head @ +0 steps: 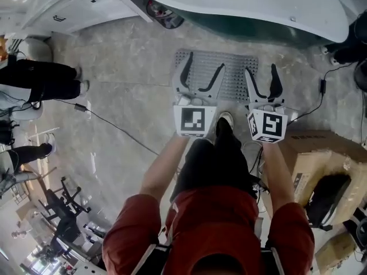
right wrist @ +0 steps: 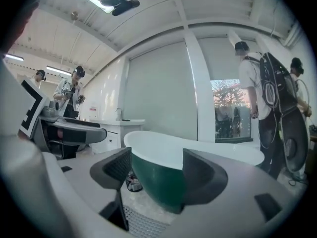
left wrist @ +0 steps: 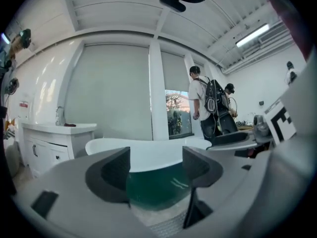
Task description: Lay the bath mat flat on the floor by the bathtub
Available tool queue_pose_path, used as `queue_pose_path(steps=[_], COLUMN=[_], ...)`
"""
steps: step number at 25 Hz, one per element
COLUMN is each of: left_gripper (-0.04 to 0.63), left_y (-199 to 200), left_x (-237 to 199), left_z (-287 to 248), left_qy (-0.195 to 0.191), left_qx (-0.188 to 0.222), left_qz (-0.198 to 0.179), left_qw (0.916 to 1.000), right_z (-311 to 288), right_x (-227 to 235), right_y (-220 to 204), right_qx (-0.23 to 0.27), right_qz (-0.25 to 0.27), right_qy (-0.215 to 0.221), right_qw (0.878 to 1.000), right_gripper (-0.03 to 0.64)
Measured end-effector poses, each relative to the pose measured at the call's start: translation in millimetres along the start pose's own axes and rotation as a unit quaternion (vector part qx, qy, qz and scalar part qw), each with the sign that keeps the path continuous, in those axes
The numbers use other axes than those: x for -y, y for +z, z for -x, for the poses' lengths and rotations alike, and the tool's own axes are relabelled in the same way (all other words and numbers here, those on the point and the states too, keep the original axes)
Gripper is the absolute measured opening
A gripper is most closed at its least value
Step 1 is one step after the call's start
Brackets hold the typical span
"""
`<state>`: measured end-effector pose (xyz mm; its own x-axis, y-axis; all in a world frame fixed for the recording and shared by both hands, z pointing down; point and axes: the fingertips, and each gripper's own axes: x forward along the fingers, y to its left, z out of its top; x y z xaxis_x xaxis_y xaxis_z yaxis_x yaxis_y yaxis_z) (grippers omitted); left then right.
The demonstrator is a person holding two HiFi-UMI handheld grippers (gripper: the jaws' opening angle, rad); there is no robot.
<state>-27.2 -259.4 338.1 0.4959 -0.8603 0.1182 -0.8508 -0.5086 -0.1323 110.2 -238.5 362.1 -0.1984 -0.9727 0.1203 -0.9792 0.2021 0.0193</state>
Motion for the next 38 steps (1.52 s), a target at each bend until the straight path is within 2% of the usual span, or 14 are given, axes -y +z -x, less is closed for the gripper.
queue_pose_path(steps=[9, 14, 17, 23, 28, 38], left_gripper=[0.328, 0.328, 0.328, 0.328, 0.328, 0.327], left_y=[138.2, 166.4, 169.7, 196.1, 203.4, 230.5], left_x=[22.5, 26.7, 36.8, 69.2, 94.9, 133.4], left_z=[79.0, 116.8, 132.8, 161.3, 177.9, 184.1], left_qy=[-0.02, -0.018, -0.024, -0.058, -0.074, -0.067], left_qx=[0.008, -0.003, -0.003, 0.009, 0.01, 0.024], left_qz=[-0.008, 0.001, 0.019, 0.021, 0.016, 0.009], left_qw=[0.9997, 0.9998, 0.9995, 0.9981, 0.9971, 0.9975], right_z=[87.3, 132.4, 160.1, 213.8, 245.2, 274.5], right_x=[-4.7, -19.7, -21.5, -18.0, -14.2, 8.8], right_y=[140.5, 189.1, 203.0, 227.5, 227.6, 237.2], right_qx=[-0.005, 0.002, 0.009, 0.015, 0.014, 0.032], right_qz=[0.008, 0.014, 0.022, 0.048, 0.036, 0.04], right_qy=[-0.02, -0.026, -0.038, -0.066, -0.087, -0.069], right_qw=[1.0, 1.0, 0.999, 0.997, 0.995, 0.996], right_gripper=[0.319, 0.319, 0.319, 0.319, 0.319, 0.319])
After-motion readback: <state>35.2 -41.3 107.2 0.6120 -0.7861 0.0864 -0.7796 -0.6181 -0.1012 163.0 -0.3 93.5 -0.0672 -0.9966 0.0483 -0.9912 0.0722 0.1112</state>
